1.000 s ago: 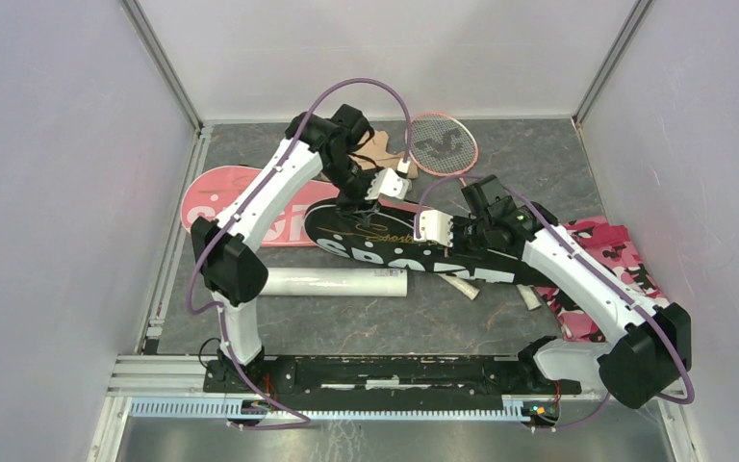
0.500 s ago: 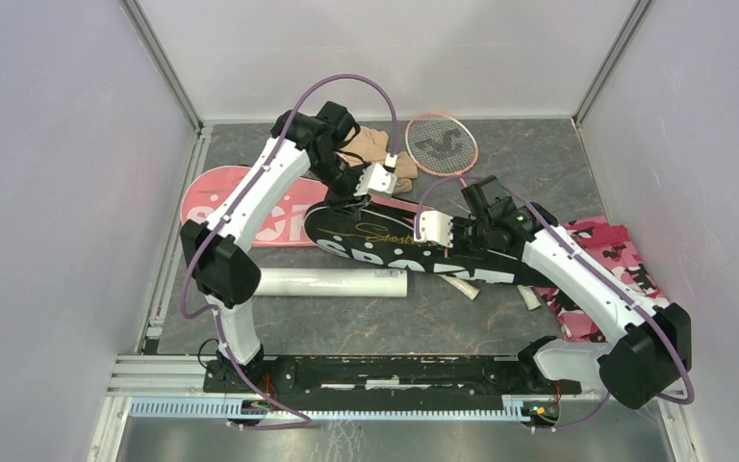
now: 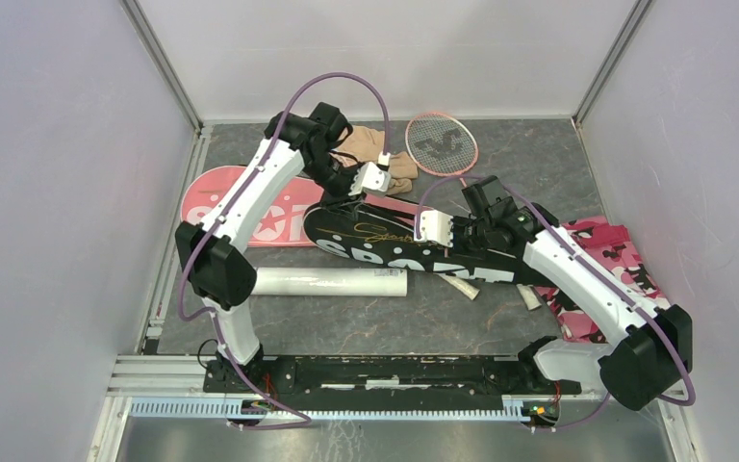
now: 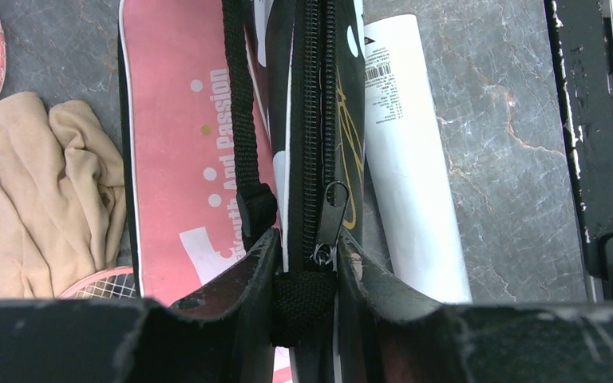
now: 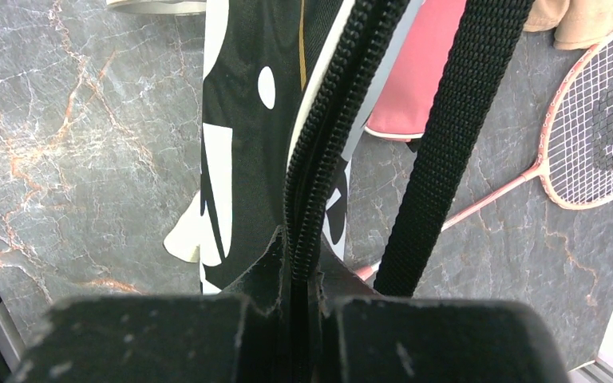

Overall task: Pack up the badminton gear
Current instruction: Adjust the racket bag at the center of the board.

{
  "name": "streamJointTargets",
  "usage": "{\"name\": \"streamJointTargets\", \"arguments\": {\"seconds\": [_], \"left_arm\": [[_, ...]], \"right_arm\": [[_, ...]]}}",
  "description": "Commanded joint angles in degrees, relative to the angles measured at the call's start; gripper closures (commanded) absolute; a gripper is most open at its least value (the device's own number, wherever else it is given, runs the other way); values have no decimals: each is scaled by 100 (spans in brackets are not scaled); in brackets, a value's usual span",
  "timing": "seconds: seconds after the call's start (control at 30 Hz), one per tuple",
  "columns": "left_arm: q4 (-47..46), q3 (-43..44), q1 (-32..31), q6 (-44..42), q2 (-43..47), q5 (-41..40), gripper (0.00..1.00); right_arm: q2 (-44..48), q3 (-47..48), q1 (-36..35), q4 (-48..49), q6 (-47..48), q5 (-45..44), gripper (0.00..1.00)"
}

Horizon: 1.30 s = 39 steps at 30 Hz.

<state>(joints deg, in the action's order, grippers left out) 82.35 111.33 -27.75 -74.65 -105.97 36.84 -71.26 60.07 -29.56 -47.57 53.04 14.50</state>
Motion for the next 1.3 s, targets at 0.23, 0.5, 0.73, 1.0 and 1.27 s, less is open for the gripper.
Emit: {"name": "streamJointTargets", "arguments": {"seconds": [0.23, 0.5, 0.73, 1.0, 1.27], "left_arm": [[135, -169, 369, -669, 666, 317, 84], [-805, -1218, 430, -417, 1280, 1311, 92], [-2843, -2475, 428, 530, 1900, 2167, 98], [-4122, -3050, 428, 1538, 2088, 2337, 98], [-5152, -3457, 419, 3308, 2117, 2302, 98]], "right_arm": [[-17, 360, 443, -746, 199, -472, 100], [-122, 764, 833, -1001, 416, -411, 100], [-264, 945, 1019, -1027, 442, -397, 100], [-494, 947, 1128, -717, 316, -272, 88], [-511, 1538, 1137, -369, -34, 732, 43]]}}
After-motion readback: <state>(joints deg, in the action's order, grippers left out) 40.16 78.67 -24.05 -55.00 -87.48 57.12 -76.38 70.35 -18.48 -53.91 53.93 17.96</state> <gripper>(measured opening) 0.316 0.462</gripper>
